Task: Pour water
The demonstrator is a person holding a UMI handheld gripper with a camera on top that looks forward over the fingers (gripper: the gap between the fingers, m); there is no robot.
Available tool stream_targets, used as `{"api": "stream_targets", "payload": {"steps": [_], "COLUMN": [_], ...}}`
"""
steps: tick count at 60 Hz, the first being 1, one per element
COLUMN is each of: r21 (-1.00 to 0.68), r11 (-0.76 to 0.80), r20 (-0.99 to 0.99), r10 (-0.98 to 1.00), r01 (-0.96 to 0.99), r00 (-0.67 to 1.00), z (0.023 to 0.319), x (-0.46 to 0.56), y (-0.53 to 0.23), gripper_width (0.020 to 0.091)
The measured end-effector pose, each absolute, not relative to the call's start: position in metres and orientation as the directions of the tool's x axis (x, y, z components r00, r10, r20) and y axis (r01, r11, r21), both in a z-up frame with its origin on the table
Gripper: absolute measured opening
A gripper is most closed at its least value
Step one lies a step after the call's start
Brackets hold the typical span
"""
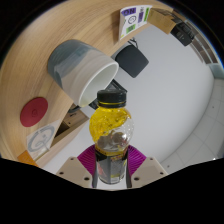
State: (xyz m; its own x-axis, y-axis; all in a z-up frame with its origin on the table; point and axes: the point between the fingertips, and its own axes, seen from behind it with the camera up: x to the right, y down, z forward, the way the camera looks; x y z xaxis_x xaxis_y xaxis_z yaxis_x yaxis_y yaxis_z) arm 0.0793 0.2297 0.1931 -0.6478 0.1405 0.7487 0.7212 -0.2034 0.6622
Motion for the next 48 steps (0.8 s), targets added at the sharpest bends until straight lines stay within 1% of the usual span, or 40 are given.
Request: {"api": "stream_targets", "payload": {"steps": [5, 10, 13, 18, 21, 24, 26, 30, 33, 40, 48], "r21": [0.589, 0.436, 0.28, -0.049, -0.256, -0.436, -0.546, -0.727, -0.81, -0.897, -0.91], "r11": [-0.213, -0.234, -0.246, -0.284, -0.292, -0.304, -0.305, -0.329, -0.328, -0.361, -0.394], "r20": [0.808, 0.898, 0.952, 0.974, 0.925, 0.851, 0.774, 0.584, 0.45, 0.193, 0.051], "r10": [0.169, 0.185, 0.197, 0.2, 0.202, 0.167, 0.173, 0.167, 0.183, 0.196, 0.202], "r01": [0.779, 0.869, 0.928, 0.957, 0.922, 0.847, 0.78, 0.603, 0.486, 0.253, 0.129], "r00": [-0.565, -0.4, -0.236, 0.109, 0.321, 0.498, 0.609, 0.794, 0.874, 0.962, 0.978], "z": [0.186, 0.185, 0.187, 0.189, 0.193, 0.199, 0.206, 0.208, 0.204, 0.173, 0.126], "x": [0.09, 0.103, 0.107, 0.112, 0.109, 0.108, 0.111, 0.111, 0.108, 0.103, 0.101], "y": [0.229, 0.226, 0.223, 0.213, 0.208, 0.206, 0.206, 0.201, 0.201, 0.202, 0.202], "gripper_width": [0.0383, 0.0381, 0.0381, 0.0384, 0.0385, 0.0384, 0.0384, 0.0383, 0.0383, 0.0384, 0.0384]}}
